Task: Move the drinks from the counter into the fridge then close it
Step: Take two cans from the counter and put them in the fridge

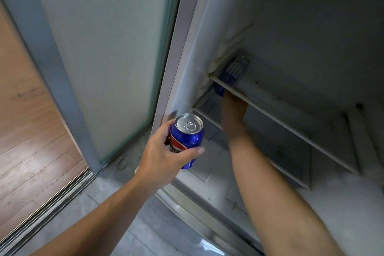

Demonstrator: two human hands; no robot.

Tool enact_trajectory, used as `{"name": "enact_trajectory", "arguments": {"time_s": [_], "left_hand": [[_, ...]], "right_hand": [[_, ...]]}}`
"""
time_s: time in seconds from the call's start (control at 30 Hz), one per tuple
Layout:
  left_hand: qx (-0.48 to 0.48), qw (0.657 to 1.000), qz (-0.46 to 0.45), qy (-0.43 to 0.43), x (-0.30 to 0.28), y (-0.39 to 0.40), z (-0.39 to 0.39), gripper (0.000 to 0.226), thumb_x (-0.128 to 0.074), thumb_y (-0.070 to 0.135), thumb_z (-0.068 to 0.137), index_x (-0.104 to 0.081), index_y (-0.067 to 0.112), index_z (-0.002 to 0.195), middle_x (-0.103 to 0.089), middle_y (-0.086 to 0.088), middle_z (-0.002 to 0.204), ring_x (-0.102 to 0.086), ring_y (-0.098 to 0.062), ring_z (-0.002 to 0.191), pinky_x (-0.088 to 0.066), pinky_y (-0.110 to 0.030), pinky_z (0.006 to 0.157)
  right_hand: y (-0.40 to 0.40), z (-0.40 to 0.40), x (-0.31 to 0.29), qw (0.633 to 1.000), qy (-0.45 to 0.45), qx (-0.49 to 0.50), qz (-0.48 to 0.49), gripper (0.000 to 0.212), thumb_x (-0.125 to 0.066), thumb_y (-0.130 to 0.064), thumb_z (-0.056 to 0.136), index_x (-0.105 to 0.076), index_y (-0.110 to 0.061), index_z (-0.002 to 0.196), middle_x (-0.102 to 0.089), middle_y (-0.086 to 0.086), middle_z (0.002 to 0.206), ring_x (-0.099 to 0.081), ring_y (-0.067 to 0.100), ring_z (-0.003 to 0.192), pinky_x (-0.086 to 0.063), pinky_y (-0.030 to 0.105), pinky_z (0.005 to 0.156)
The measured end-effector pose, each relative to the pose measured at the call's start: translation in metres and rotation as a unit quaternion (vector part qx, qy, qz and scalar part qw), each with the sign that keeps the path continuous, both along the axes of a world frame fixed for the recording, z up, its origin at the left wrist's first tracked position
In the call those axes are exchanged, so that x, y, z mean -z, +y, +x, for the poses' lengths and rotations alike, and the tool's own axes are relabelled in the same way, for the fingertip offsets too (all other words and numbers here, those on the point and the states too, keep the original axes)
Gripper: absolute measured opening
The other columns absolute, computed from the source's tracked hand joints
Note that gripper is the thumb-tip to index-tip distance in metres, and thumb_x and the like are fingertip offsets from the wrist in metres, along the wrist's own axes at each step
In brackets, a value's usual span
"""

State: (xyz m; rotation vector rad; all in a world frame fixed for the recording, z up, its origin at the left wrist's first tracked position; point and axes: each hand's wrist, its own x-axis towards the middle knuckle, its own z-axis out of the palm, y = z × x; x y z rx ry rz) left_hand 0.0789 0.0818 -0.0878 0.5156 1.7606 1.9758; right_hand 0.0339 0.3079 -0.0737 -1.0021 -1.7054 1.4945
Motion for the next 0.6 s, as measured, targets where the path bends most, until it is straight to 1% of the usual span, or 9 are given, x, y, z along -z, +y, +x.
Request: {"name": "enact_trajectory", "arguments": {"time_s": [0.03, 0.1, 0.17, 0.23, 0.3, 0.37, 0.5, 0.53, 0.6], "left_hand": [[0.002, 1.0, -0.001, -0.002, -0.001, 0.001, -0.001, 0.078, -0.086, 0.055, 0.048, -0.057, 0.04, 0.119, -0.068, 0.018, 0.109, -0.064, -0.001, 0.102, -0.052, -0.011, 0.074], [0.008, 1.0, -0.01, -0.001, -0.004, 0.005, -0.004, 0.076, -0.084, 0.06, 0.047, -0.059, 0.037, 0.115, -0.07, 0.017, 0.105, -0.065, -0.001, 0.097, -0.051, -0.008, 0.071], [0.01, 1.0, -0.018, -0.006, -0.006, 0.011, -0.008, 0.075, -0.082, 0.062, 0.045, -0.062, 0.034, 0.111, -0.072, 0.013, 0.1, -0.067, -0.005, 0.092, -0.053, -0.014, 0.07], [0.013, 0.999, -0.023, -0.025, -0.008, 0.016, -0.013, 0.077, -0.082, 0.063, 0.042, -0.063, 0.03, 0.109, -0.073, 0.007, 0.098, -0.068, -0.011, 0.092, -0.056, -0.026, 0.079], [0.03, 0.998, -0.031, -0.041, -0.011, 0.022, -0.015, 0.078, -0.082, 0.061, 0.042, -0.063, 0.027, 0.11, -0.074, 0.005, 0.099, -0.069, -0.015, 0.095, -0.056, -0.035, 0.085], [0.053, 0.997, -0.044, -0.045, -0.015, 0.027, -0.015, 0.073, -0.084, 0.056, 0.047, -0.064, 0.027, 0.111, -0.075, 0.004, 0.098, -0.07, -0.017, 0.095, -0.058, -0.036, 0.085], [0.101, 0.994, -0.032, -0.036, -0.014, 0.04, -0.016, 0.056, -0.087, 0.03, 0.068, -0.063, 0.024, 0.119, -0.075, -0.001, 0.104, -0.07, -0.021, 0.099, -0.057, -0.042, 0.09], [0.111, 0.993, -0.034, -0.032, -0.013, 0.043, -0.017, 0.057, -0.087, 0.029, 0.068, -0.063, 0.025, 0.12, -0.075, 0.001, 0.104, -0.07, -0.019, 0.1, -0.057, -0.04, 0.089], [0.137, 0.989, -0.046, -0.022, -0.011, 0.048, -0.02, 0.062, -0.087, 0.039, 0.062, -0.062, 0.032, 0.118, -0.074, 0.008, 0.104, -0.069, -0.011, 0.101, -0.055, -0.029, 0.085]], "right_hand": [[-0.007, 0.013, -0.003, 1.0, 0.02, -0.009, -0.021, 0.013, -0.06, -0.019, 0.095, -0.062, -0.023, 0.083, -0.065, -0.007, 0.085, -0.06, -0.002, 0.07, -0.046, 0.026, 0.075], [-0.021, 0.048, 0.005, 0.989, 0.083, -0.075, -0.095, 0.004, -0.067, -0.021, 0.091, -0.066, -0.017, 0.09, -0.069, 0.002, 0.086, -0.064, 0.013, 0.079, -0.051, 0.035, 0.079], [-0.035, 0.084, 0.014, 0.966, 0.102, -0.198, -0.132, 0.028, -0.07, -0.024, 0.085, -0.065, -0.014, 0.11, -0.072, 0.01, 0.102, -0.069, 0.024, 0.095, -0.054, 0.037, 0.083], [-0.045, 0.111, 0.017, 0.949, 0.079, -0.292, -0.089, 0.051, -0.071, -0.013, 0.083, -0.057, -0.016, 0.132, -0.068, 0.01, 0.124, -0.065, 0.026, 0.115, -0.054, 0.037, 0.091], [-0.05, 0.124, 0.016, 0.939, 0.044, -0.341, -0.02, 0.067, -0.074, -0.007, 0.08, -0.051, -0.025, 0.14, -0.064, 0.003, 0.133, -0.06, 0.023, 0.124, -0.052, 0.042, 0.099], [-0.054, 0.129, 0.016, 0.938, 0.015, -0.344, 0.036, 0.072, -0.079, -0.016, 0.075, -0.051, -0.033, 0.139, -0.063, -0.004, 0.134, -0.06, 0.019, 0.124, -0.051, 0.043, 0.102], [-0.056, 0.128, 0.018, 0.952, -0.003, -0.287, 0.104, 0.072, -0.089, -0.031, 0.067, -0.054, -0.042, 0.129, -0.065, -0.013, 0.127, -0.063, 0.009, 0.116, -0.055, 0.028, 0.094], [-0.055, 0.126, 0.021, 0.956, -0.003, -0.274, 0.109, 0.07, -0.089, -0.03, 0.067, -0.056, -0.039, 0.128, -0.067, -0.012, 0.125, -0.064, 0.01, 0.114, -0.055, 0.028, 0.091], [-0.051, 0.123, 0.027, 0.962, 0.011, -0.252, 0.108, 0.069, -0.089, -0.021, 0.067, -0.057, -0.032, 0.127, -0.068, -0.006, 0.122, -0.065, 0.014, 0.113, -0.056, 0.029, 0.087]]}}
